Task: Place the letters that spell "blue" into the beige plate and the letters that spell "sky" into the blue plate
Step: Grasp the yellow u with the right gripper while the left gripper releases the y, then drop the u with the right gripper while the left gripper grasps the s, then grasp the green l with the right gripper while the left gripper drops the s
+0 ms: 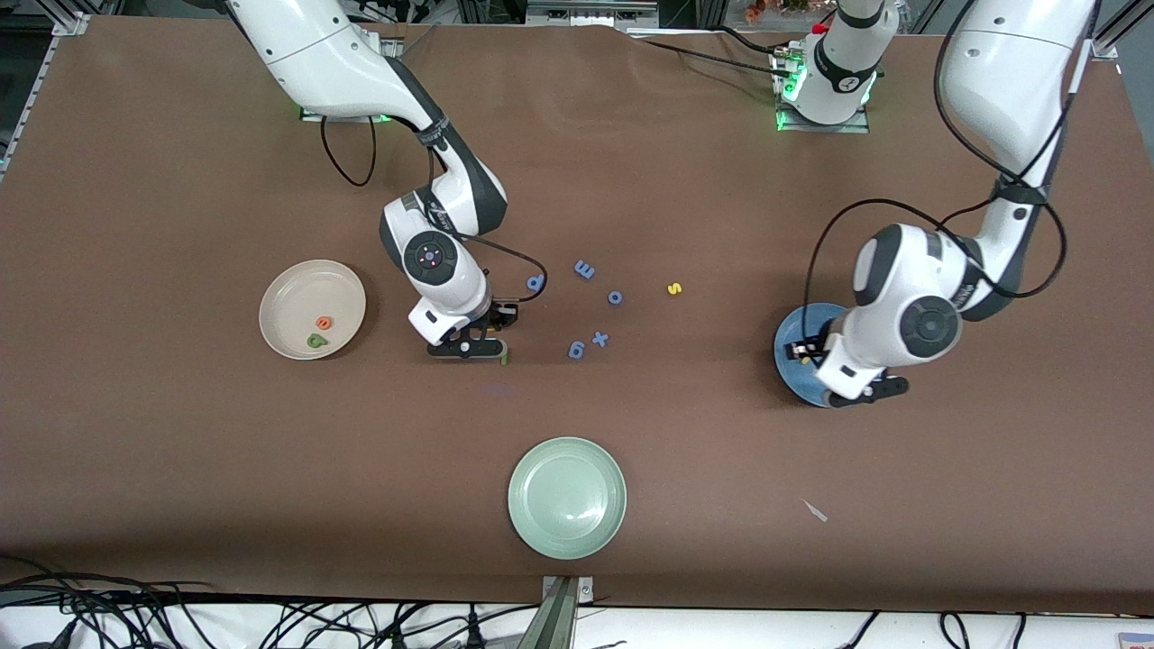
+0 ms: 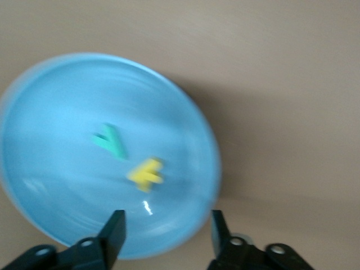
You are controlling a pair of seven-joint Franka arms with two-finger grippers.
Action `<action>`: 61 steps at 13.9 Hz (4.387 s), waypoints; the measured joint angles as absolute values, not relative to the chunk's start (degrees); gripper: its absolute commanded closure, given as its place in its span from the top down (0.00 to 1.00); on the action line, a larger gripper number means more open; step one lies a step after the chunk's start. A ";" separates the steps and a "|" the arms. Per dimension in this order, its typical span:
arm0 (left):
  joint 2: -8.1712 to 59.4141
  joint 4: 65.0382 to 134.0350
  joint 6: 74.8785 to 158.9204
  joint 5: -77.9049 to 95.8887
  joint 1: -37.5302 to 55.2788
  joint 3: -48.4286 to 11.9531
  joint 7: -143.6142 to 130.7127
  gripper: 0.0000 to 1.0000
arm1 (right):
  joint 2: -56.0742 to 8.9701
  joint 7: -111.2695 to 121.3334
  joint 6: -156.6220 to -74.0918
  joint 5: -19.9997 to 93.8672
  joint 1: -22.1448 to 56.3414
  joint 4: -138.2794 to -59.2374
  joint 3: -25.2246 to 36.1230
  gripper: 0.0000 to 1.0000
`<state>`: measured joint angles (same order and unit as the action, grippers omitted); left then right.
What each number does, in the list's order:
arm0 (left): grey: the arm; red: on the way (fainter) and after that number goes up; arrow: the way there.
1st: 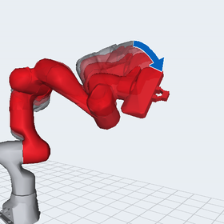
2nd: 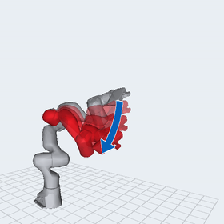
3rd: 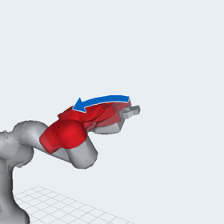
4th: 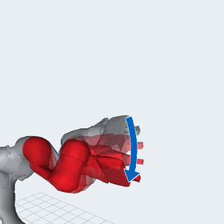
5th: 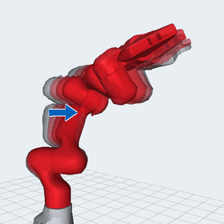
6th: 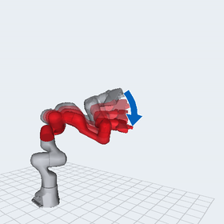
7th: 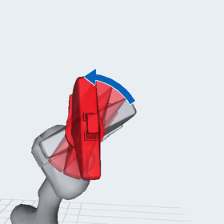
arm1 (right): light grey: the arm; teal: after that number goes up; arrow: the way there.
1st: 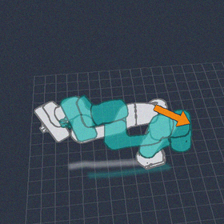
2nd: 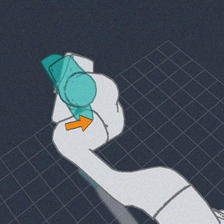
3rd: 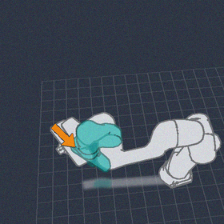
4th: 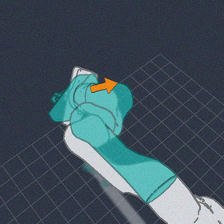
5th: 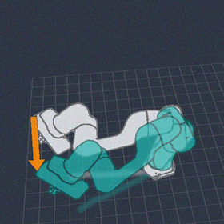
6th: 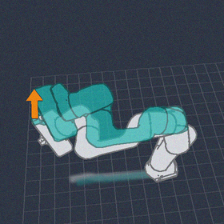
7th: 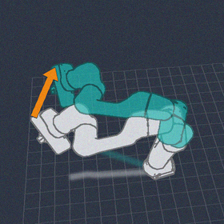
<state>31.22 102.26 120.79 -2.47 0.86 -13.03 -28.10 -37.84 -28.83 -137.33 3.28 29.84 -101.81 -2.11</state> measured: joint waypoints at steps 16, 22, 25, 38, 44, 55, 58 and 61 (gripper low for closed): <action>33.78 111.23 132.14 -9.88 12.34 -25.80 -55.45 0.85 | -24.08 2.54 -128.74 3.37 25.61 -117.04 17.61 0.72; 34.91 112.29 132.60 -10.44 11.47 -25.48 -55.30 0.71 | -22.06 0.05 -128.08 4.76 26.45 -116.78 16.42 1.00; 34.94 112.61 133.20 -10.45 11.45 -25.47 -55.30 0.54 | -24.29 -5.35 -122.15 9.60 26.76 -107.28 12.67 1.00; 35.02 112.69 133.99 -12.81 9.69 -25.48 -55.22 0.34 | -44.38 -26.25 -124.72 11.14 31.23 -83.32 3.64 1.00; 34.96 112.64 134.07 -12.87 9.49 -25.51 -55.19 0.04 | -48.75 -26.42 -130.06 11.14 33.27 -83.09 3.55 0.95; 25.94 109.17 121.08 -13.47 -5.88 -25.27 -32.77 0.07 | -48.92 -26.49 -129.95 11.17 33.96 -82.31 3.53 0.00; 25.87 108.98 120.42 -13.47 -10.58 -24.97 -22.74 0.13 | -48.94 -26.44 -129.73 11.17 34.08 -82.24 3.56 0.00; 27.02 109.37 120.31 -13.51 -14.54 -24.65 -15.37 1.00 | -48.54 -25.03 -126.38 11.15 33.56 -81.47 4.27 0.00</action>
